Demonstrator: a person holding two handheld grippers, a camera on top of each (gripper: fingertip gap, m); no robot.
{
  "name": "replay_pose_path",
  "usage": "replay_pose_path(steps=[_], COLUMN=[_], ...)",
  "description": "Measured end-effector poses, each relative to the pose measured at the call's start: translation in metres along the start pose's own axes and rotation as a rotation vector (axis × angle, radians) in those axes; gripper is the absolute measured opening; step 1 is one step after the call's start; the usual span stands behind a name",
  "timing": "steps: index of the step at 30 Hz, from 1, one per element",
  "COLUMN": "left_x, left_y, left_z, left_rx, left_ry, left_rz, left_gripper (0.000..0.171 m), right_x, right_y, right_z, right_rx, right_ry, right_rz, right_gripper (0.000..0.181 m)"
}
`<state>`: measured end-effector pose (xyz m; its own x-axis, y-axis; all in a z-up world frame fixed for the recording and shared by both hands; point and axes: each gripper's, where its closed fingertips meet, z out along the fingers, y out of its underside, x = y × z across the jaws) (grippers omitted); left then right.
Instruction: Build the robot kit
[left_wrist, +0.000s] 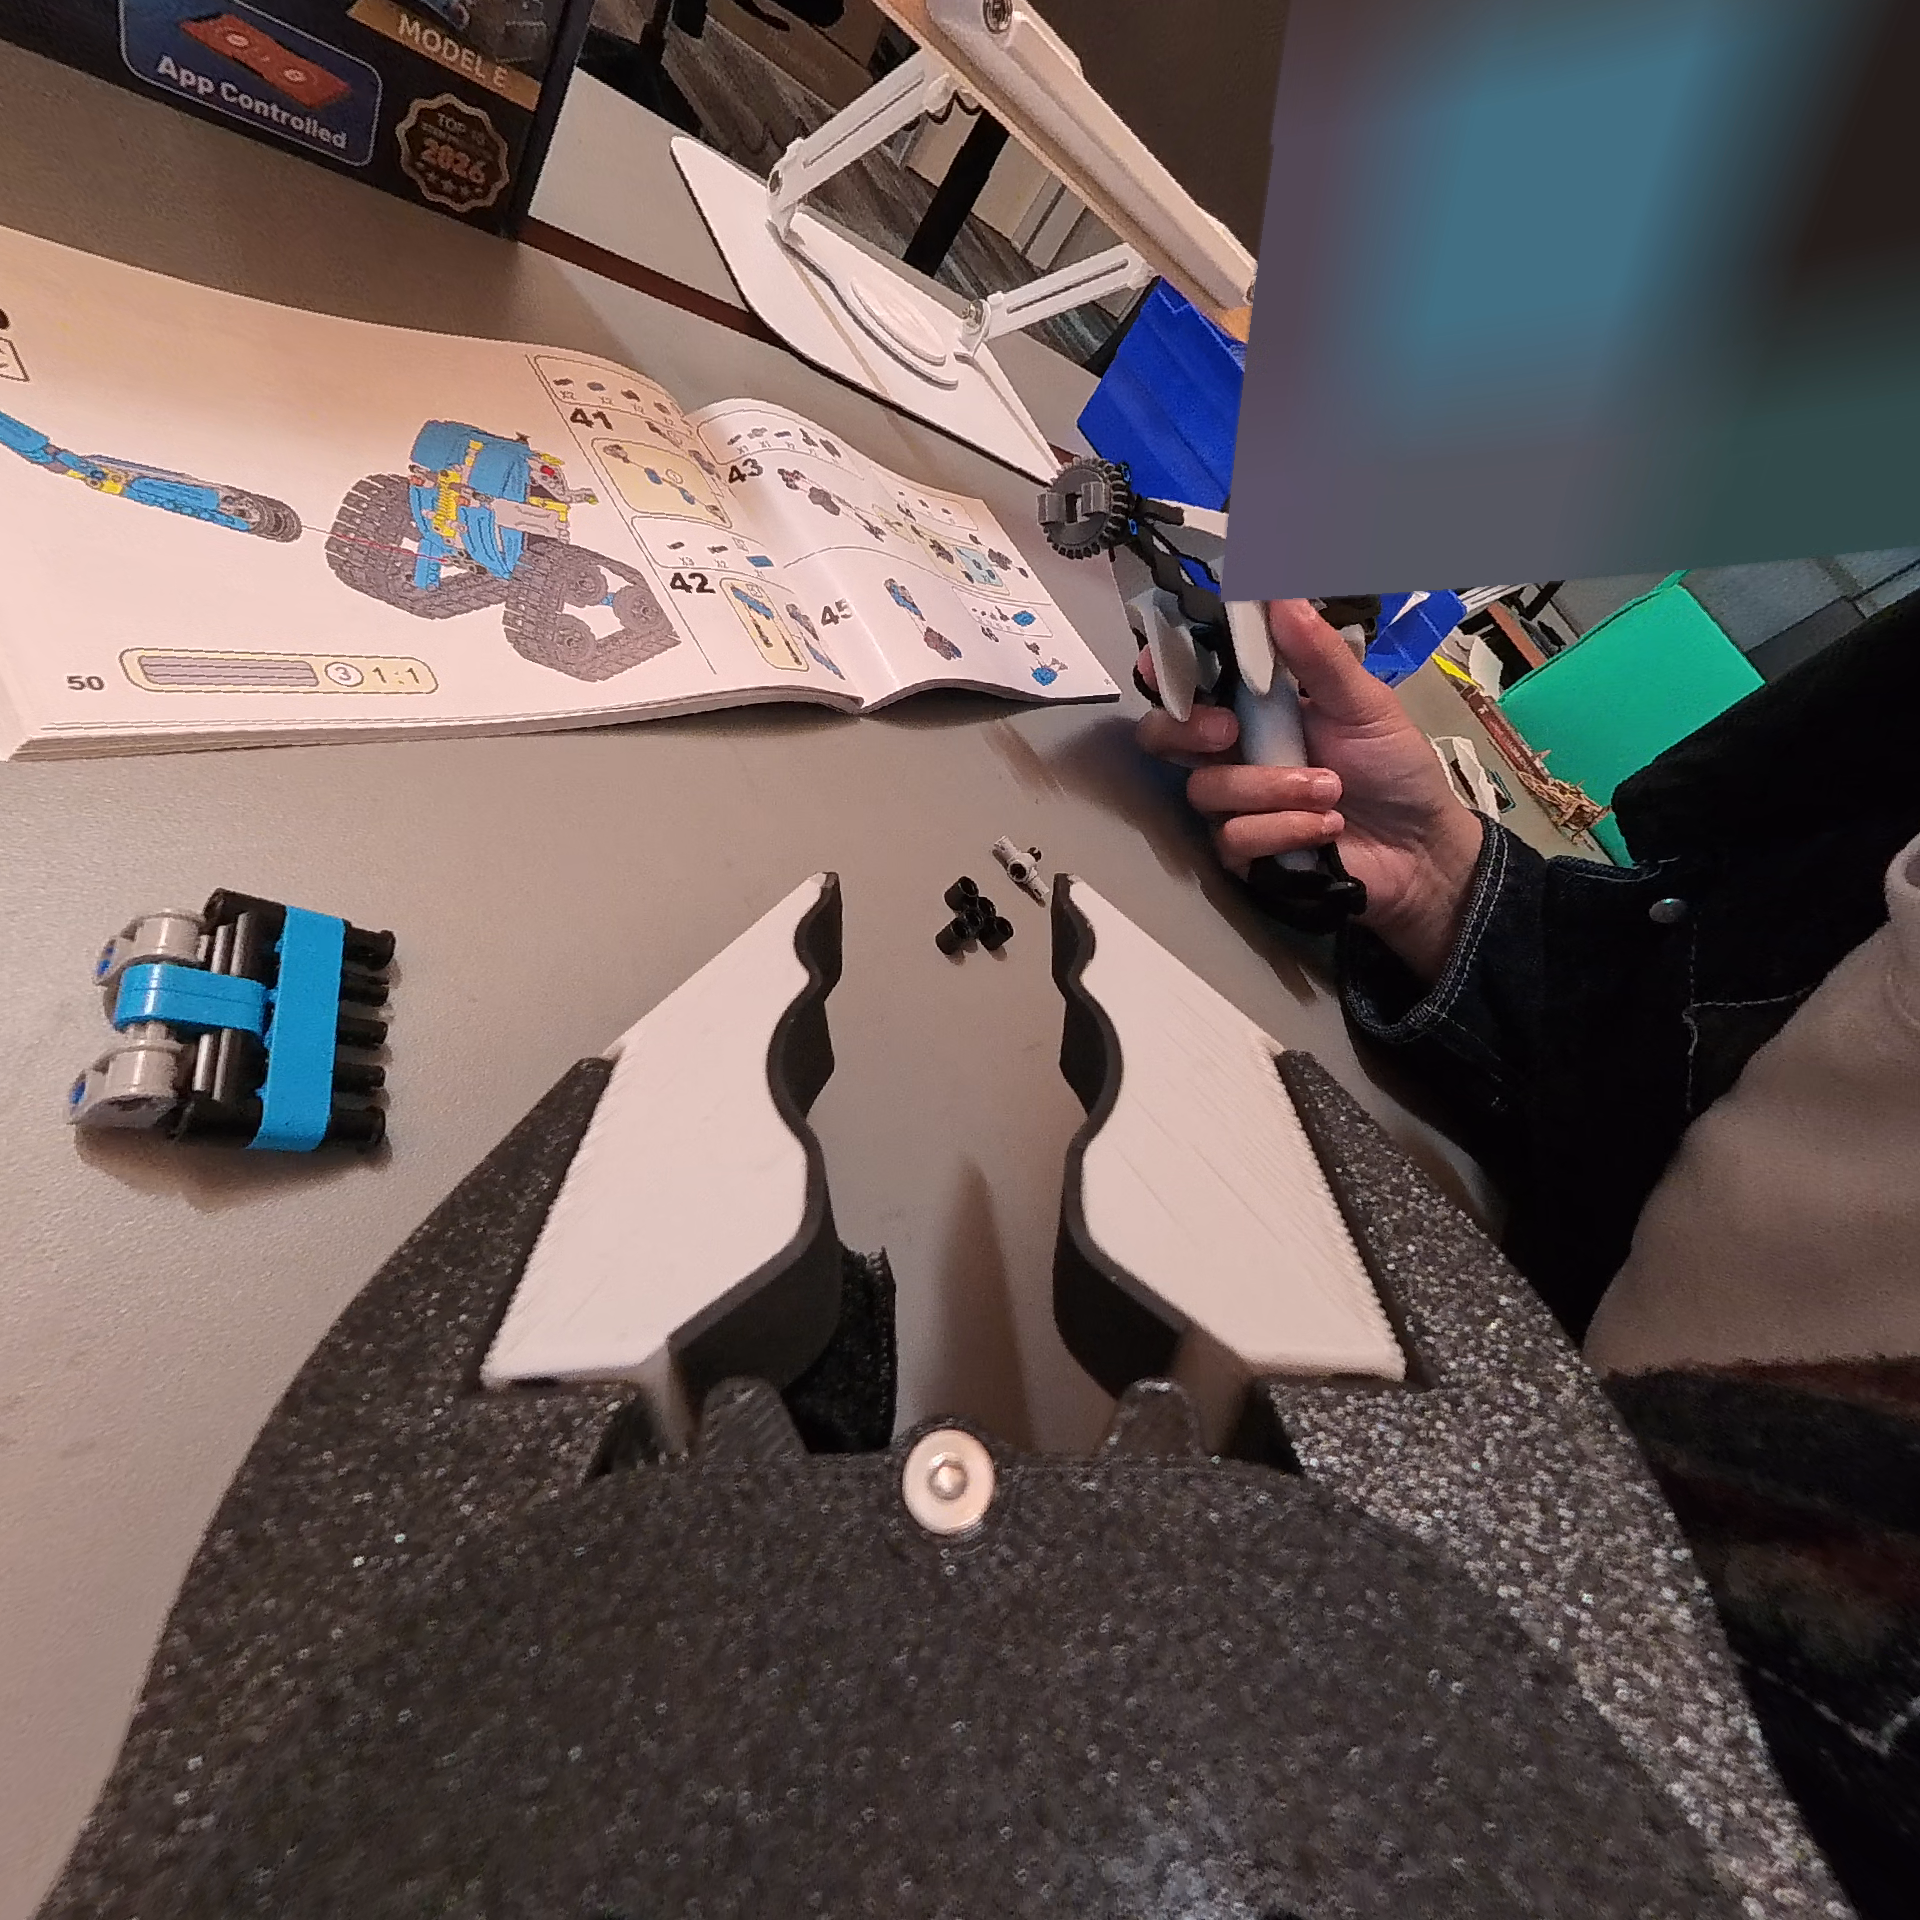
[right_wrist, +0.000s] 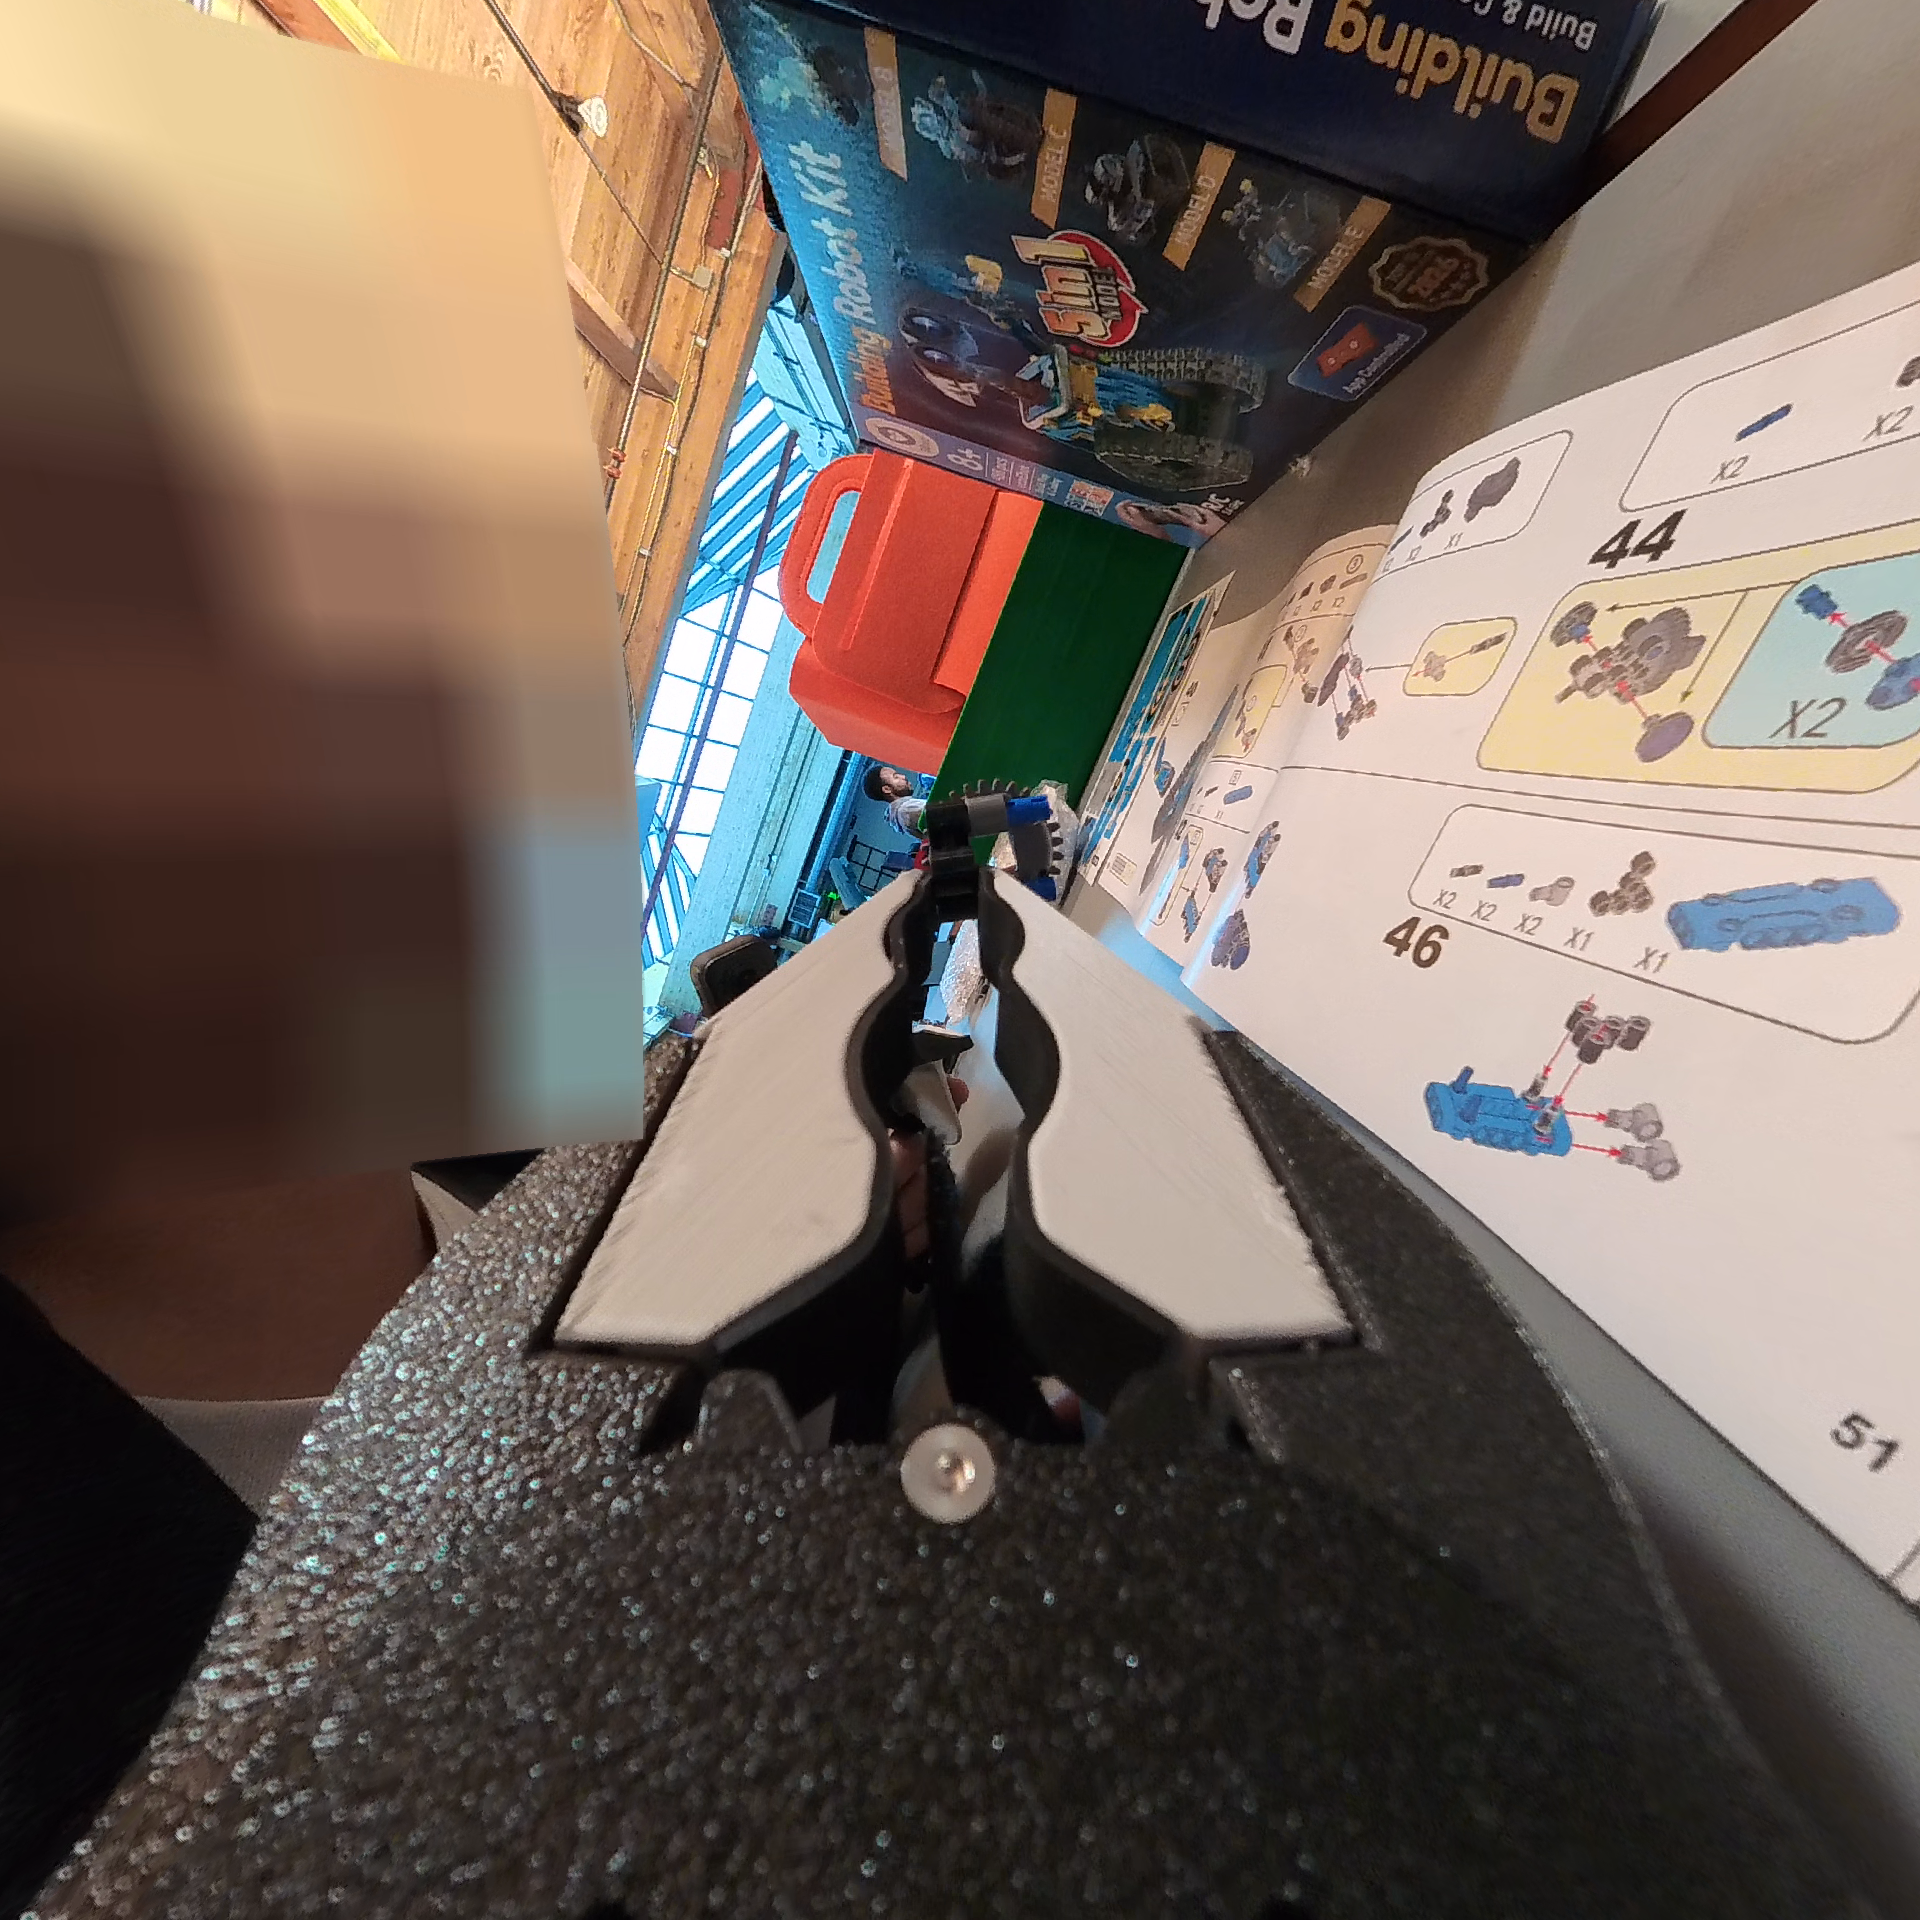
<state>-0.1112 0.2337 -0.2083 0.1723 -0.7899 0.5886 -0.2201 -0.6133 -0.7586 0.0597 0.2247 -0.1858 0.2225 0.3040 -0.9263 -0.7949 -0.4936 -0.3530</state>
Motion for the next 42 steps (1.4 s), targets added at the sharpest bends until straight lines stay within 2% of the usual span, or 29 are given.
replay_pose_path(steps=[32, 35, 38, 42], left_x=[0.0, 0.0, 0.003, 0.006], left_y=[0.001, 0.001, 0.0, -0.002], left_z=[0.0, 0.0, 0.0, 0.0], left_rx=[-0.003, -0.001, -0.001, 0.006], left_ry=[0.007, 0.007, 0.015, 0.016], left_rz=[-0.013, -0.011, -0.007, 0.005], left_gripper=[0.04, 0.04, 0.04, 0.04], right_x=[0.001, 0.003, 0.004, -0.002], right_y=[0.0, 0.0, 0.014, 0.012], right_z=[0.0, 0.001, 0.008, 0.005], right_rx=[0.005, 0.02, -0.099, -0.196], right_ry=[0.018, 0.119, 0.339, 0.592], right_rz=[-0.015, -0.18, -0.583, -0.982], right_gripper=[0.008, 0.007, 0.007, 0.007])
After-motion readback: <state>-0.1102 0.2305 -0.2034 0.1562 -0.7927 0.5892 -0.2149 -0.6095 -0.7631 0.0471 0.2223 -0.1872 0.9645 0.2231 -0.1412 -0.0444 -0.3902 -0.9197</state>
